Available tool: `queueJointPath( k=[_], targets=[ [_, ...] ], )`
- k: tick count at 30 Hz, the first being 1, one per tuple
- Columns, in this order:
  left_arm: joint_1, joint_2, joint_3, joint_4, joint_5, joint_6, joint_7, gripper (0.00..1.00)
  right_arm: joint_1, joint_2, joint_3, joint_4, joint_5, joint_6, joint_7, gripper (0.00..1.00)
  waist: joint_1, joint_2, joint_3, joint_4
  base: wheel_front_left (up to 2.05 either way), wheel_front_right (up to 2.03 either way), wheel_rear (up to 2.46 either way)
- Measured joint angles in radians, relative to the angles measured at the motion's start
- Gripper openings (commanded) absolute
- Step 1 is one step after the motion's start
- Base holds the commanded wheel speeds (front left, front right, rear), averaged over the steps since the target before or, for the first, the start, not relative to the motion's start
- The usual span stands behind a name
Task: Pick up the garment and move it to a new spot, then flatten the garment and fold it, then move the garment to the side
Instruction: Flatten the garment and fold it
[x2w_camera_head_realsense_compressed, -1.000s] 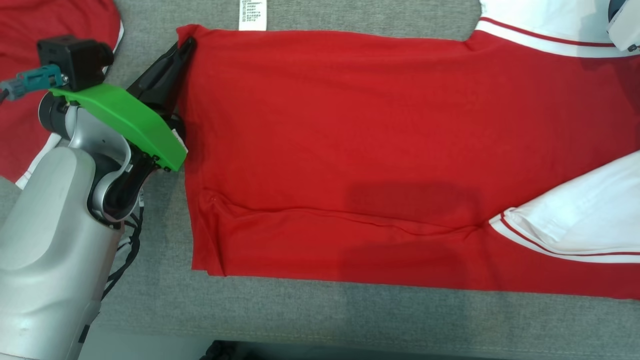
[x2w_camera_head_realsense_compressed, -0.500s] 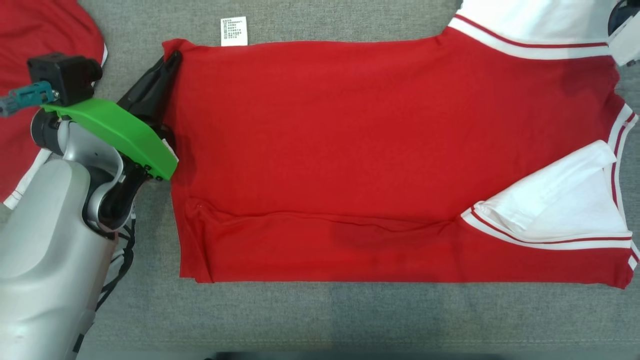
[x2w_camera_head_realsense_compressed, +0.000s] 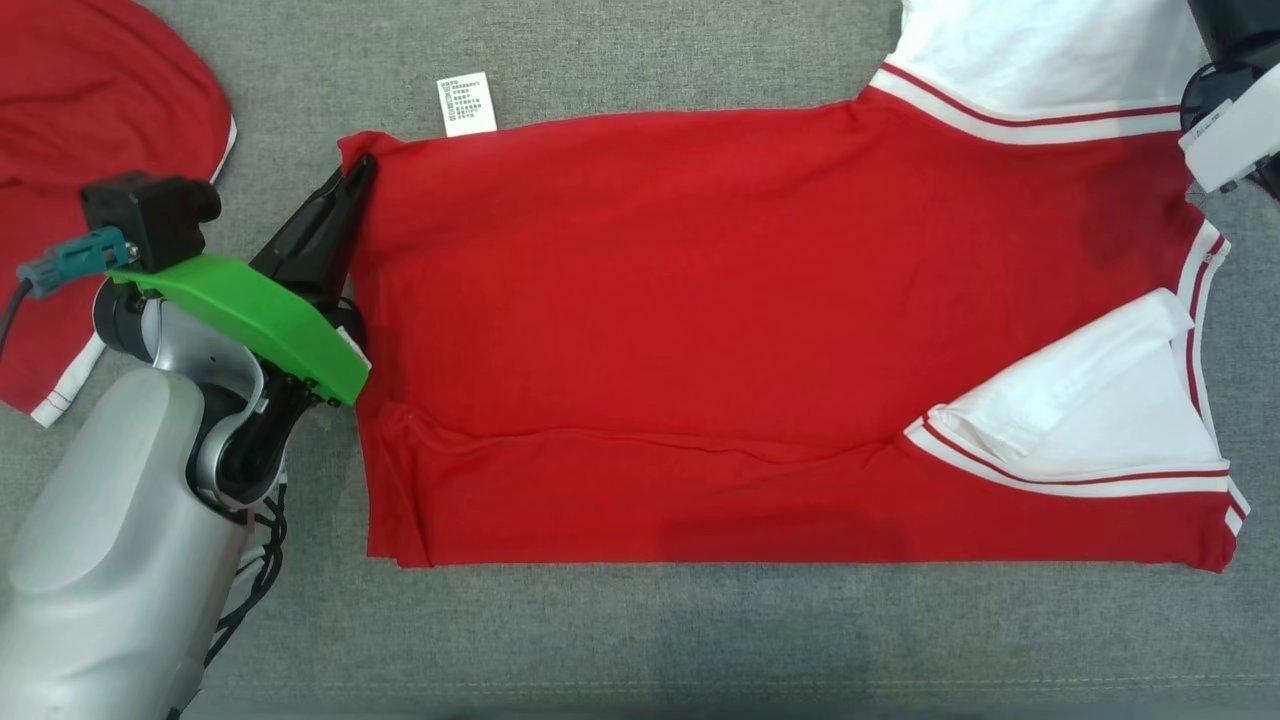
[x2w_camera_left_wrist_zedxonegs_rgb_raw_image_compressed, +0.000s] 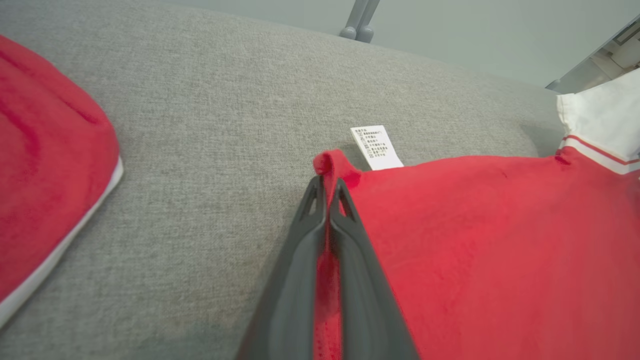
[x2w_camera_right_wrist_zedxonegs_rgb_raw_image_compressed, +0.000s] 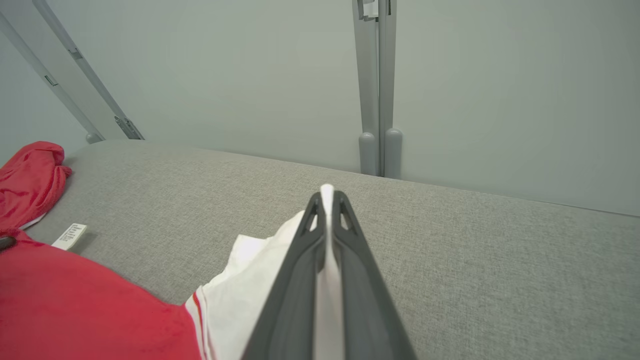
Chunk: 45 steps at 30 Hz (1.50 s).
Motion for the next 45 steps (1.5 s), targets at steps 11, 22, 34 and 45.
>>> queueJointPath(
  k=[11, 22, 34, 45],
  targets=[
    [0.058, 0.021, -0.017, -0.002, -0.004, 0.0, -0.058, 0.0, 0.143, 0.001, 0.002, -0.073, 0.049, 0.0, -0.052, 0.0, 0.0, 0.0, -0.036, -0.021, 0.0, 0.0, 0.0],
    [0.099, 0.05, -0.021, 0.023, -0.004, 0.0, -0.115, 0.0, 0.264, 0.0, -0.028, -0.136, 0.071, -0.01, -0.115, 0.0, 0.0, 0.0, -0.083, -0.054, 0.0, 0.0, 0.0],
    [0.129, 0.065, -0.027, 0.014, -0.007, 0.0, -0.179, 0.0, 0.396, 0.0, -0.037, -0.221, 0.095, -0.046, -0.149, 0.0, 0.0, 0.0, -0.127, -0.084, 0.0, 0.0, 0.0],
    [0.177, 0.083, -0.054, -0.006, -0.007, 0.0, -0.21, 0.0, 0.516, 0.004, -0.039, -0.29, 0.112, -0.082, -0.172, 0.0, 0.0, 0.0, -0.145, -0.104, 0.0, 0.0, 0.0]
  ],
)
